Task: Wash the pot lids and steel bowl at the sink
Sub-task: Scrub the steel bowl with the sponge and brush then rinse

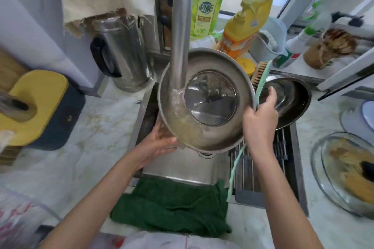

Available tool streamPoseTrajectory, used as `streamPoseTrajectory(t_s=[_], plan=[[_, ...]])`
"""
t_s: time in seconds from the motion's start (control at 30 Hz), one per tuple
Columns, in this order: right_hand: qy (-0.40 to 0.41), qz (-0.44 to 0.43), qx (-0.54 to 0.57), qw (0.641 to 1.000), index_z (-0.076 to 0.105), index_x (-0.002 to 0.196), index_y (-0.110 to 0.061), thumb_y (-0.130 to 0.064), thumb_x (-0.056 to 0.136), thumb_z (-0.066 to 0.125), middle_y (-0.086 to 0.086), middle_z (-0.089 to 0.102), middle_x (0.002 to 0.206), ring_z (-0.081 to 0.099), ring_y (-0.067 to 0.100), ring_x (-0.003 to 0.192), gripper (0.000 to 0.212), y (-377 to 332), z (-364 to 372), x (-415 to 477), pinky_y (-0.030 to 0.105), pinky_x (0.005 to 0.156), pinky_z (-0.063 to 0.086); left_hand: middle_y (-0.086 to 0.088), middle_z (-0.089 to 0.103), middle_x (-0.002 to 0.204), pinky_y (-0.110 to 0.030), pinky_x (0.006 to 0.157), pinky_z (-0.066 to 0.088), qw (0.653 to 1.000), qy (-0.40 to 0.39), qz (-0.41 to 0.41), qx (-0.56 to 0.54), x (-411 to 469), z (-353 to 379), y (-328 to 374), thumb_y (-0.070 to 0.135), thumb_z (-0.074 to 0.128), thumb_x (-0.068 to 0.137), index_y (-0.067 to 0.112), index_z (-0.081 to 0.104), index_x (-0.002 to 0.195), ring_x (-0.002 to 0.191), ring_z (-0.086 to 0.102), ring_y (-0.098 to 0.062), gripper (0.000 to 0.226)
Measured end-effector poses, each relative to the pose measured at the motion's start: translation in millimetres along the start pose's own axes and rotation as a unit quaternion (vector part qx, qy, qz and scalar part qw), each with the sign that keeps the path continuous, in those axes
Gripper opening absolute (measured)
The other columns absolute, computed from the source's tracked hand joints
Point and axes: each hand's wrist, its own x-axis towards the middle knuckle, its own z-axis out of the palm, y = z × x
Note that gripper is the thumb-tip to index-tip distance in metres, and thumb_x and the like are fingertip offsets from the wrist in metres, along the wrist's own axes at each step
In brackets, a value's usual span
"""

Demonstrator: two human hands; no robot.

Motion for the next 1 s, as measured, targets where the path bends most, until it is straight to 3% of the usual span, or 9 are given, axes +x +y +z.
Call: streamPoseTrajectory(t_s=[0.17, 0.27, 0.4, 0.5, 0.63, 0.7, 0.83, 0.9, 1.0], plan=[[0.053, -0.054, -0.012, 0.997, 0.017, 0.152, -0.013, -0.001, 0.089, 0.053, 0.004, 0.066, 0.106, 0.062, 0.021, 0.095, 0.074, -3.4, 3.1, -6.4, 0.024, 0.080, 0.044, -0.007, 0.048, 0.141, -0.038, 0.098, 0.049, 0.998, 0.063, 0.006, 0.004, 15.1, 12.7, -0.2, 0.005, 0.066, 0.085, 0.025, 0.041, 0.131, 0.114, 0.057, -0.011, 0.056], [0.099, -0.118, -0.020, 0.988, 0.020, 0.151, -0.009, 0.006, 0.083, 0.053, 0.016, 0.066, 0.110, 0.064, 0.034, 0.094, 0.077, 0.6, 0.6, -10.9, 0.028, 0.077, 0.042, -0.004, 0.046, 0.141, -0.035, 0.100, 0.046, 0.994, 0.087, 0.008, 0.066, 15.7, 13.8, -0.6, 0.013, 0.068, 0.086, 0.021, 0.032, 0.146, 0.123, 0.052, -0.016, 0.070], [0.145, -0.212, -0.041, 0.966, 0.018, 0.147, -0.019, -0.003, 0.073, 0.044, 0.021, 0.067, 0.100, 0.062, 0.043, 0.071, 0.080, 9.6, -12.7, -14.1, 0.038, 0.061, 0.047, -0.005, 0.045, 0.142, -0.032, 0.094, 0.046, 0.985, 0.135, 0.024, 0.102, 13.5, 6.8, 2.1, 0.013, 0.069, 0.086, 0.021, 0.035, 0.144, 0.125, 0.049, -0.019, 0.068], [0.158, -0.225, -0.035, 0.961, 0.012, 0.142, -0.028, -0.019, 0.071, 0.034, 0.023, 0.066, 0.101, 0.061, 0.043, 0.067, 0.075, 17.0, -23.0, -11.6, 0.037, 0.059, 0.046, -0.008, 0.045, 0.144, -0.033, 0.095, 0.044, 0.979, 0.155, 0.039, 0.126, 11.0, 5.5, 5.0, 0.011, 0.068, 0.088, 0.018, 0.038, 0.143, 0.129, 0.047, -0.022, 0.063], [0.172, -0.245, -0.075, 0.951, 0.017, 0.140, -0.019, -0.016, 0.073, 0.035, 0.026, 0.066, 0.094, 0.060, 0.043, 0.062, 0.070, 21.7, -32.6, -10.5, 0.037, 0.056, 0.046, -0.009, 0.043, 0.144, -0.034, 0.103, 0.042, 0.972, 0.157, 0.069, 0.158, 9.5, 10.3, 9.8, 0.008, 0.067, 0.087, 0.014, 0.035, 0.145, 0.132, 0.044, -0.022, 0.066], [0.155, -0.263, -0.098, 0.947, 0.023, 0.140, -0.014, -0.005, 0.074, 0.041, 0.026, 0.066, 0.095, 0.061, 0.042, 0.066, 0.069, 22.8, -38.5, -7.5, 0.035, 0.058, 0.045, -0.008, 0.042, 0.144, -0.037, 0.106, 0.041, 0.965, 0.166, 0.099, 0.178, 12.5, 11.5, 17.0, 0.007, 0.069, 0.085, 0.014, 0.033, 0.146, 0.133, 0.043, -0.022, 0.071], [0.063, -0.212, -0.105, 0.970, 0.050, 0.130, -0.002, 0.004, 0.083, 0.048, 0.021, 0.067, 0.106, 0.063, 0.038, 0.088, 0.048, 14.7, -40.2, 18.3, 0.036, 0.073, 0.046, 0.007, 0.038, 0.140, -0.039, 0.091, 0.052, 0.971, 0.126, 0.132, 0.156, 17.9, 7.3, 42.9, 0.013, 0.072, 0.081, 0.029, 0.030, 0.147, 0.123, 0.049, -0.014, 0.079], [0.003, -0.158, -0.087, 0.984, 0.058, 0.117, -0.004, 0.002, 0.086, 0.048, 0.015, 0.068, 0.099, 0.061, 0.033, 0.090, 0.034, 9.1, -33.7, 32.9, 0.029, 0.069, 0.039, 0.005, 0.051, 0.133, -0.044, 0.079, 0.059, 0.980, 0.078, 0.115, 0.145, 19.4, 2.5, 50.4, 0.015, 0.068, 0.086, 0.033, 0.044, 0.131, 0.106, 0.064, -0.015, 0.054], [-0.066, -0.111, -0.082, 0.988, 0.062, 0.098, -0.010, 0.000, 0.086, 0.047, 0.008, 0.064, 0.089, 0.059, 0.028, 0.088, 0.022, 8.1, -19.1, 49.0, 0.025, 0.067, 0.033, -0.008, 0.070, 0.101, -0.041, 0.064, 0.060, 0.994, 0.065, 0.040, 0.083, 16.6, 1.0, 53.3, 0.012, 0.065, 0.077, 0.014, 0.058, 0.110, 0.089, 0.070, -0.024, 0.033]])
